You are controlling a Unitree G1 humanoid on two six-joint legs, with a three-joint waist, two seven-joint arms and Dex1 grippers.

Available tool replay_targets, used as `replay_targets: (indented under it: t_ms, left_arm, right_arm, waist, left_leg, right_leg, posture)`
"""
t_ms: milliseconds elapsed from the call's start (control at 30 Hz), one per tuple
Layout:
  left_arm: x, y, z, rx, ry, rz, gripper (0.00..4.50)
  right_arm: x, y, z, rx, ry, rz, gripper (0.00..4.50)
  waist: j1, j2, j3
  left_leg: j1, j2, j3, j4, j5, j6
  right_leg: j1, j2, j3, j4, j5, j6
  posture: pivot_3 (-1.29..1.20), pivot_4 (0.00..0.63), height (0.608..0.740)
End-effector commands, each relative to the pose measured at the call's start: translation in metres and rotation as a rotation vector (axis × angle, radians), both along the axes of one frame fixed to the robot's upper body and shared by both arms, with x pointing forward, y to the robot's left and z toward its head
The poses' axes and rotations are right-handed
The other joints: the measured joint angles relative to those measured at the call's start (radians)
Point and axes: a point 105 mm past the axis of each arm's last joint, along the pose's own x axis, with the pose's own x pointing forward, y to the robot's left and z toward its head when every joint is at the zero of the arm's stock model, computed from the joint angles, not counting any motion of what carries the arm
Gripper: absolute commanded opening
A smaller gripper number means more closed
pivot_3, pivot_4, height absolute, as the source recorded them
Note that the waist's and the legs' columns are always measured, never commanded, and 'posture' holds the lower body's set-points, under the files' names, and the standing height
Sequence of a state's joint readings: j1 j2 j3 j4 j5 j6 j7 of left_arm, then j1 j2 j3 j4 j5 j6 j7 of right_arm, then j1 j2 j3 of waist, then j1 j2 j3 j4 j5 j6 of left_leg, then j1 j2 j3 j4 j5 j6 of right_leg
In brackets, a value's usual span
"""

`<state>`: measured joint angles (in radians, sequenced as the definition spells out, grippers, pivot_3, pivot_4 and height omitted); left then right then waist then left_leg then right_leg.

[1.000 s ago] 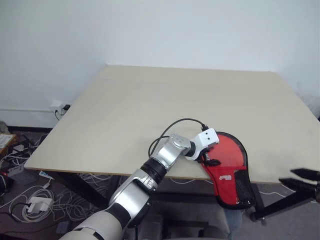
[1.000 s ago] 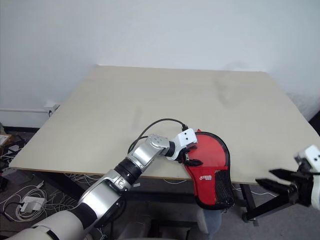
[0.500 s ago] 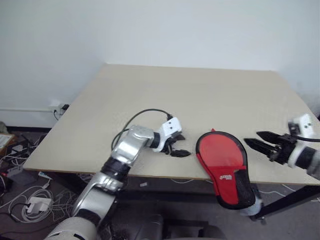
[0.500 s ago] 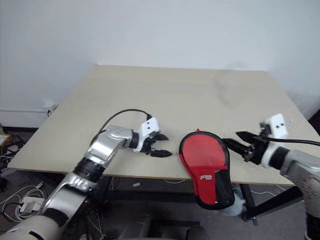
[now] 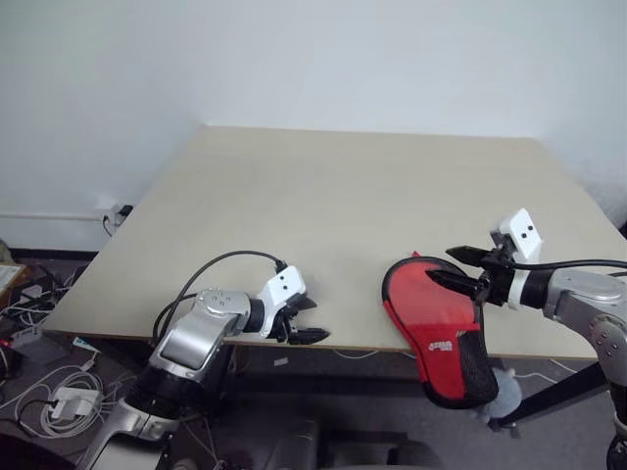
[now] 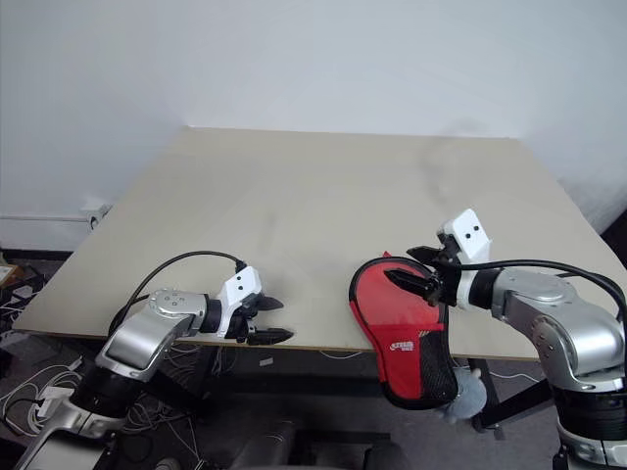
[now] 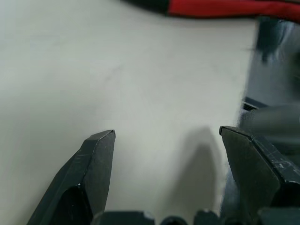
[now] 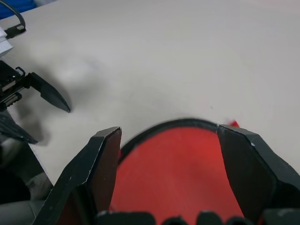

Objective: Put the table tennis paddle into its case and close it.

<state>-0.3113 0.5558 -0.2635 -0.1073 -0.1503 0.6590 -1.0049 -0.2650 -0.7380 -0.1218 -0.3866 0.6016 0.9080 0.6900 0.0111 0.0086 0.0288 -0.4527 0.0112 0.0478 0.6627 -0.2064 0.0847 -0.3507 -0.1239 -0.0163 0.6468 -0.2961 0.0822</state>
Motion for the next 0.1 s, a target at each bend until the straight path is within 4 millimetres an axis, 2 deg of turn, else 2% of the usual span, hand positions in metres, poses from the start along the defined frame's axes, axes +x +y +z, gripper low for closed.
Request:
replay_targets:
  t_ms: [33,100]
  left_arm:
    - [-0.0002,0.0007,0.0086,-0.005,-0.042,0.041,3.78]
    - [-0.0032,0.0018,0.0093,-0.008,-0.037,0.047,3.78]
  right_arm:
    - [0.0148,-0.0103,0.0091,-0.027,-0.045,-0.070,3.50]
    - [0.0219,-0.0120,0.0123,-0.017,-0.052,-0.091,3.50]
  waist:
    - [-0.001,0.000,0.000]
    - [-0.002,0.000,0.000]
  left_leg:
    - [0.000,0.000,0.000,0.000,0.000,0.000]
    - [0.000,0.000,0.001,0.000,0.001,-0.002]
  right_leg:
    - [0.000,0.000,0.000,0.000,0.000,0.000]
    - [0.000,0.000,0.001,0.000,0.000,0.000]
  posture:
    - [0.00,0.000,0.715]
    - [0.00,0.000,0.715]
